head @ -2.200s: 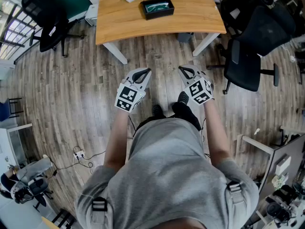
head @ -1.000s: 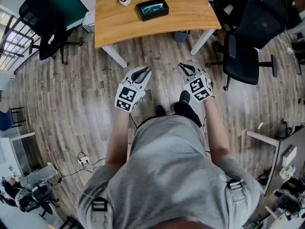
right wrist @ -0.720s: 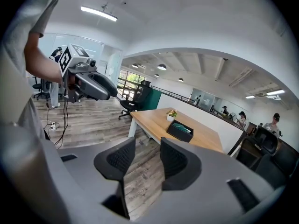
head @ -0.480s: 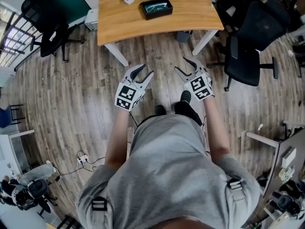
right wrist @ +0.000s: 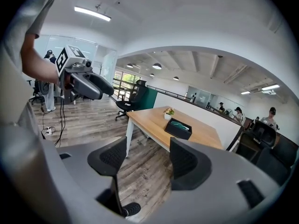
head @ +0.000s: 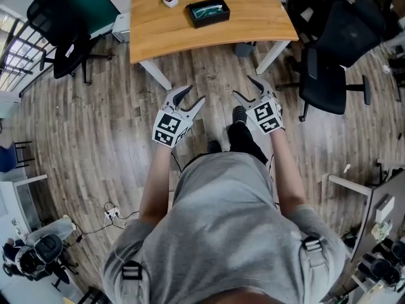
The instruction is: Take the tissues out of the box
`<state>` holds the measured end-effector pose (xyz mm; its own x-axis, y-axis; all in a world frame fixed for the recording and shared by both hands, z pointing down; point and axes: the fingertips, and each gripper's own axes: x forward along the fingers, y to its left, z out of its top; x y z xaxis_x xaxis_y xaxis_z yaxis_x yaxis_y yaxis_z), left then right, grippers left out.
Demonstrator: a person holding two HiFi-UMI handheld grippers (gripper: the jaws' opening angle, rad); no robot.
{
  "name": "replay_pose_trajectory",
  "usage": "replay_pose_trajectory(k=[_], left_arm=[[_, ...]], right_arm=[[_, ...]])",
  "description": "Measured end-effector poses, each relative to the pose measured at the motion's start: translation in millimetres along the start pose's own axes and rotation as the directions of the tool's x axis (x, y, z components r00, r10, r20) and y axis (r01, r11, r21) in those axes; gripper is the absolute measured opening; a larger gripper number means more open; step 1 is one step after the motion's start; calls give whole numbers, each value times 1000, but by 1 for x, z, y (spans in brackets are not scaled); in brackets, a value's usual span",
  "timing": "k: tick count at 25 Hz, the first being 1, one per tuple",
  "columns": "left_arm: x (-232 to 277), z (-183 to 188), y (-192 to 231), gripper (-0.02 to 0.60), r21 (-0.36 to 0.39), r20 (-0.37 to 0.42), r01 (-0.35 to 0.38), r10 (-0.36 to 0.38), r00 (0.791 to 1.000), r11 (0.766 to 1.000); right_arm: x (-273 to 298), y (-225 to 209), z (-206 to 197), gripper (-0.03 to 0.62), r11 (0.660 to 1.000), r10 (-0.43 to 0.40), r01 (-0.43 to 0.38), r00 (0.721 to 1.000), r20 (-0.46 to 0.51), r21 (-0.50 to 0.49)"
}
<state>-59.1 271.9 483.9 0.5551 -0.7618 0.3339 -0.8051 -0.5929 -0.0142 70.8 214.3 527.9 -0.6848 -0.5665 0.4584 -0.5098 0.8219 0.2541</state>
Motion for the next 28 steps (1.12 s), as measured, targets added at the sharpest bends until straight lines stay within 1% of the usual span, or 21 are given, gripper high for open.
replay_pose_trajectory(k=[3,6,12,18,24,28], left_arm=[[0,2,7,213,3,-3,-8,8,1000,1000],[2,2,18,213,3,-2,-21,21,1000,1000],[7,2,38,212,-19,-9,-55,55,998,998],[22,6,57,213,-35,-21,-74,73,997,997],[42,7,74,212,-59,-36,-96,94,995,994],[59,11,86,213,-60,-54,-100,97,994,993]], right_arm=[[7,-2,0,296,1000,4,-4,1000,-3,-8],[17,-9,7,296,1000,4,-4,1000,15,-17],[32,-25,17,296,999,11,-9,999,49,-38],[49,-45,15,296,998,29,-27,999,35,-56],[61,-68,0,287,995,34,-35,999,-4,-97],[74,-90,-4,287,995,38,-39,999,-12,-92]])
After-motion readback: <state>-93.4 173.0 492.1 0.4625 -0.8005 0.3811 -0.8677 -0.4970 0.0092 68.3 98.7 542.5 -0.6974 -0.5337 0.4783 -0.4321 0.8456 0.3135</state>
